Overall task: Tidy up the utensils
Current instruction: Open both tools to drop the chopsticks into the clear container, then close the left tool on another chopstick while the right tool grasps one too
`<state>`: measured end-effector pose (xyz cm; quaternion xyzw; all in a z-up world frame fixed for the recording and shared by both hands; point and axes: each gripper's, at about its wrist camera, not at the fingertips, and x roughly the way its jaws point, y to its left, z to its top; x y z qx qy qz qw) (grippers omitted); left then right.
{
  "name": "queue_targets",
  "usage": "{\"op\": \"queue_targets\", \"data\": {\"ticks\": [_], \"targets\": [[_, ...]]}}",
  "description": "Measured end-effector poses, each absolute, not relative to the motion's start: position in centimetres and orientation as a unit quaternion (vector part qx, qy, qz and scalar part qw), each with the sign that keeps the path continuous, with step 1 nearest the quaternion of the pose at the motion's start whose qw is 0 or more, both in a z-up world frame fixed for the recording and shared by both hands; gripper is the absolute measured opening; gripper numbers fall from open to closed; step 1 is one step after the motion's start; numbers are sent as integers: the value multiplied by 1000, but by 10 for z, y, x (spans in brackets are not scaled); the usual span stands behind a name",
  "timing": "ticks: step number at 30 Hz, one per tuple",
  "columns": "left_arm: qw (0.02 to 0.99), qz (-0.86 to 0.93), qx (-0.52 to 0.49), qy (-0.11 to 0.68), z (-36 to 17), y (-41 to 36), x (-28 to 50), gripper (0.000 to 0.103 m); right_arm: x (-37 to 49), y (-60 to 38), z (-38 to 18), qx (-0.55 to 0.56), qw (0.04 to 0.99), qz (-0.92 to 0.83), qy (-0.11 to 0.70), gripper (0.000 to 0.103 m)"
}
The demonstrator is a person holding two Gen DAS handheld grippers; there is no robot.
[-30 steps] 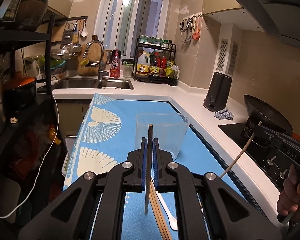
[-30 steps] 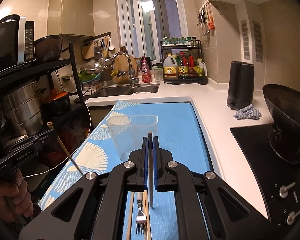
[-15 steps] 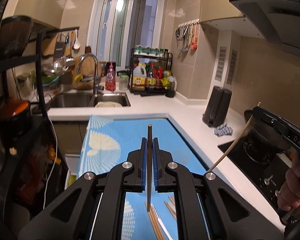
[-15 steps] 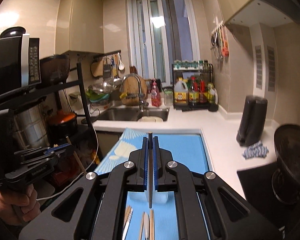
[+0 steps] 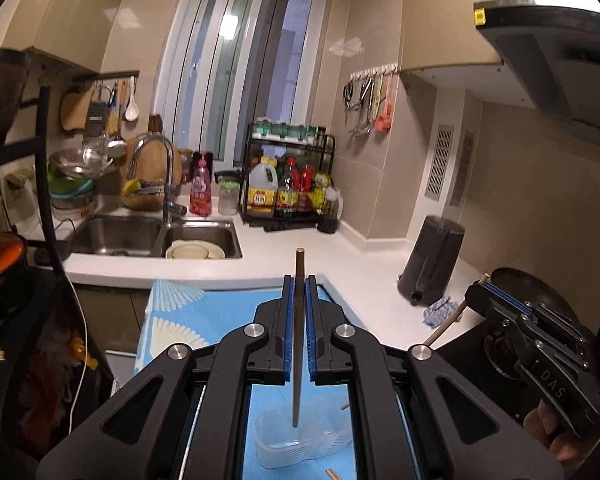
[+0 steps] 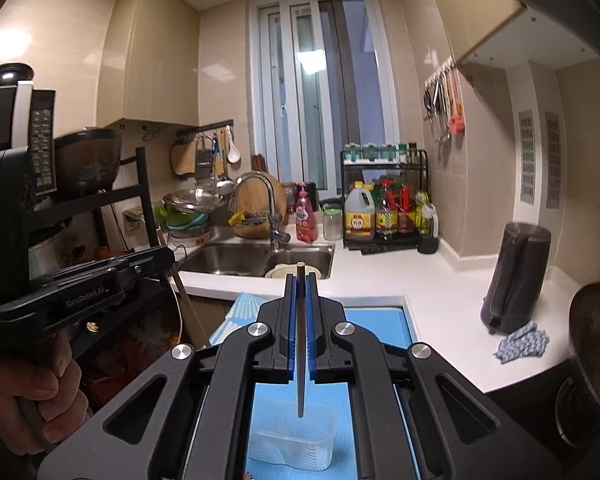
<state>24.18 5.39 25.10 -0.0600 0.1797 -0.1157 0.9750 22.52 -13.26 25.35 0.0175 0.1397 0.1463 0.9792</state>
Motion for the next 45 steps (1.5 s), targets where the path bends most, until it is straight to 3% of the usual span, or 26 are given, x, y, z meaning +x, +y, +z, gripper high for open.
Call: {"op": "queue_targets", "data": {"ticks": [7,12,13,15,19,24,30,36,38,40,45], "targets": [[962,-130,-76,227,182,58,257,5,243,-135,193,31,971,143,189,5],[961,-127,-70,235,162,58,248,7,243,-138,172,37,964,147,219,8],[961,-123,-69,236,163,58,246,10,243,-140,171,41,962,148,226,11],[962,-115,-78,233,166,63,240,32,241,-142,170,38,960,145,237,18],[967,-102,-84,220,175,70,221,36,228,-151,173,36,959,135,248,29],[974,-81,-78,196,179,71,180,43,192,-168,177,37,963,123,235,29],[978,-68,-73,185,158,67,127,43,130,-181,159,37,968,120,219,29],[975,-42,-71,207,93,52,76,43,74,-178,107,17,965,121,230,29],[973,-40,-62,217,69,44,61,42,58,-176,83,11,965,124,232,28],[970,-45,-73,230,45,40,46,40,49,-180,60,27,960,131,246,19],[957,-36,-119,263,3,40,22,20,39,-186,15,38,951,129,280,10]]}}
